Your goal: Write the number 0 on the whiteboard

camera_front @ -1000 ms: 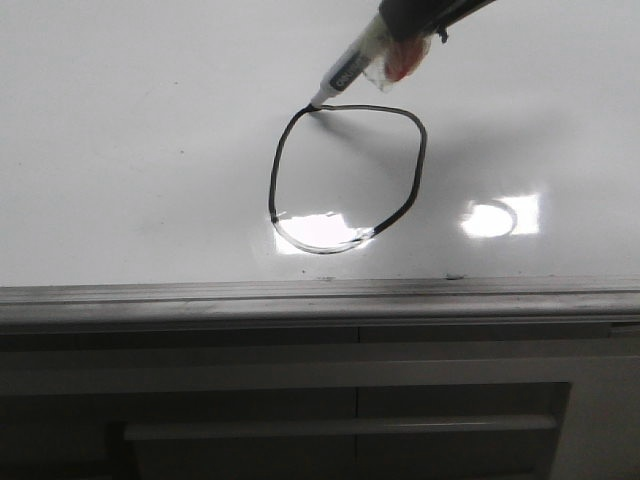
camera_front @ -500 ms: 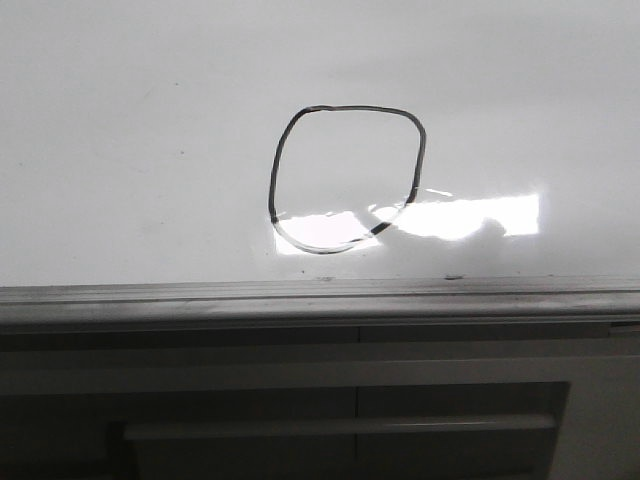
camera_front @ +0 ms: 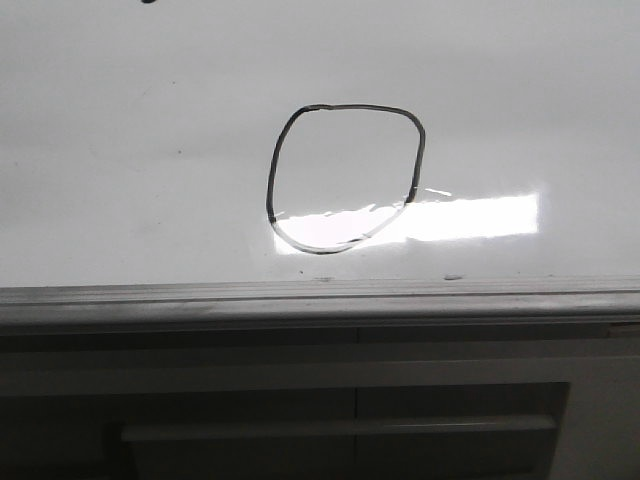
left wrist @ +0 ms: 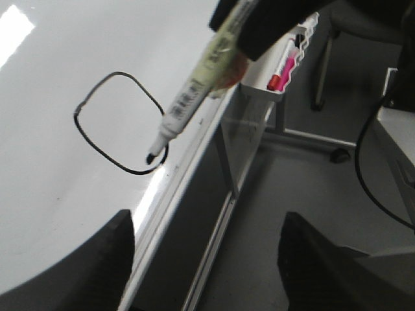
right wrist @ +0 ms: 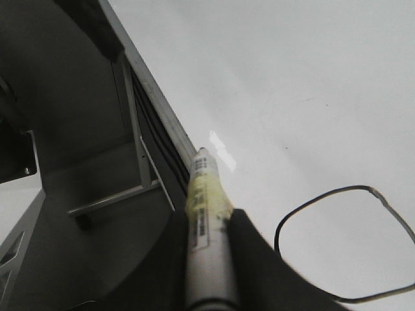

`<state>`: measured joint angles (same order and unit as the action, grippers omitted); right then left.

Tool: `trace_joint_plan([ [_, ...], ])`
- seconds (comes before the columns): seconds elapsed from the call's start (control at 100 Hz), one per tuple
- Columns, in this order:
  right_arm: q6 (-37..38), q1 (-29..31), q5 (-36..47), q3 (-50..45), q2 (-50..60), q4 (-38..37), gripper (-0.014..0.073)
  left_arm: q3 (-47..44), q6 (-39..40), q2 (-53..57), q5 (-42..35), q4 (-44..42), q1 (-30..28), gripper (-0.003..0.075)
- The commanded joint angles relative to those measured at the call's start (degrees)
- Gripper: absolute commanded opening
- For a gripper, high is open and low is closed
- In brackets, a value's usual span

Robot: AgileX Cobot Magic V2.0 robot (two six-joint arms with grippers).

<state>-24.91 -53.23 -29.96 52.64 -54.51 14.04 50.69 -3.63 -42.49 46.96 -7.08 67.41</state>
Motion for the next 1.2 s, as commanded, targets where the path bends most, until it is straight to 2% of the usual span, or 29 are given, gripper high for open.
trace_joint_plan([
  [0.0, -0.85, -0.35, 4.66, 2.65, -0.61, 0.7, -0.0047, 2.91, -1.7, -1.43, -0.97, 1.86, 1.88, 0.0438],
  [0.17, -0.85, -1.25, 4.78, 2.79, -1.33, 0.7, -0.0049, 2.91, -1.7, -2.94, -0.85, 3.53, 2.71, 0.0438],
  [0.74, -1.29, -12.72, 4.52, 2.79, -2.37, 0.7, -0.0049, 2.91, -1.7, -7.28, -3.36, 3.32, 2.71, 0.0438],
  [0.87, -1.29, -13.6, 4.75, 2.79, -2.37, 0.7, -0.0048, 2.91, -1.7, -8.42, -2.77, 3.44, 2.71, 0.0432],
  [1.01, -1.29, -13.6, 4.75, 2.79, -2.37, 0.7, -0.0049, 2.91, -1.7, -9.08, -2.63, 3.53, 2.71, 0.0349],
  [1.19, -1.29, -13.6, 4.75, 2.79, -2.37, 0.7, -0.0048, 2.91, -1.7, -9.34, -2.73, 3.53, 2.71, 0.0181],
])
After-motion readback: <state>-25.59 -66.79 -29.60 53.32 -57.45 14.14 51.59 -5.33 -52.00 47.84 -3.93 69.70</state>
